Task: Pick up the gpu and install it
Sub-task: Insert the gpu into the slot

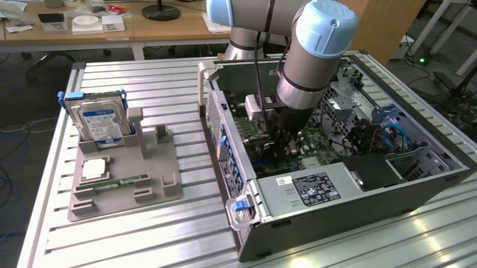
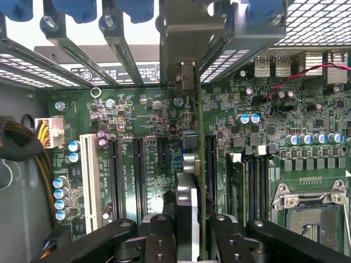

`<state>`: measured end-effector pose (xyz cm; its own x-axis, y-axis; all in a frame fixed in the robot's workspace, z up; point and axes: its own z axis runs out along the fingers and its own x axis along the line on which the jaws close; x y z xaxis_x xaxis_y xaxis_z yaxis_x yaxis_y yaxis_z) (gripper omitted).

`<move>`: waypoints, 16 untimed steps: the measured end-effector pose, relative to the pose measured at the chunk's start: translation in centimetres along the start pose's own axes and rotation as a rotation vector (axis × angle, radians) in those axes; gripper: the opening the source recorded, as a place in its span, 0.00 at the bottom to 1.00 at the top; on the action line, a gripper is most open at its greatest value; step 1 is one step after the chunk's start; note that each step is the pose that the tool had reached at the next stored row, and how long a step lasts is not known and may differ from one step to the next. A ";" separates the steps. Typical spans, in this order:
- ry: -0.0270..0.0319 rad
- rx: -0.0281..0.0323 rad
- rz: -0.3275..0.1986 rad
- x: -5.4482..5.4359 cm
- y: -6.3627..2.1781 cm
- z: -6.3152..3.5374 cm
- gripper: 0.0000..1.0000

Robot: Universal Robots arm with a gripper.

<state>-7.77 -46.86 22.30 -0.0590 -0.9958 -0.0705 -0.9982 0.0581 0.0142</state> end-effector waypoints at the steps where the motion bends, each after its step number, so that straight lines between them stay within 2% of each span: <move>1: -0.0001 0.0000 0.000 0.0 0.00 0.01 0.28; 16: -0.0002 0.0001 0.000 0.0 0.00 0.02 0.28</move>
<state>-7.77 -46.86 22.28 -0.0590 -0.9957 -0.0707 -0.9982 0.0582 0.0141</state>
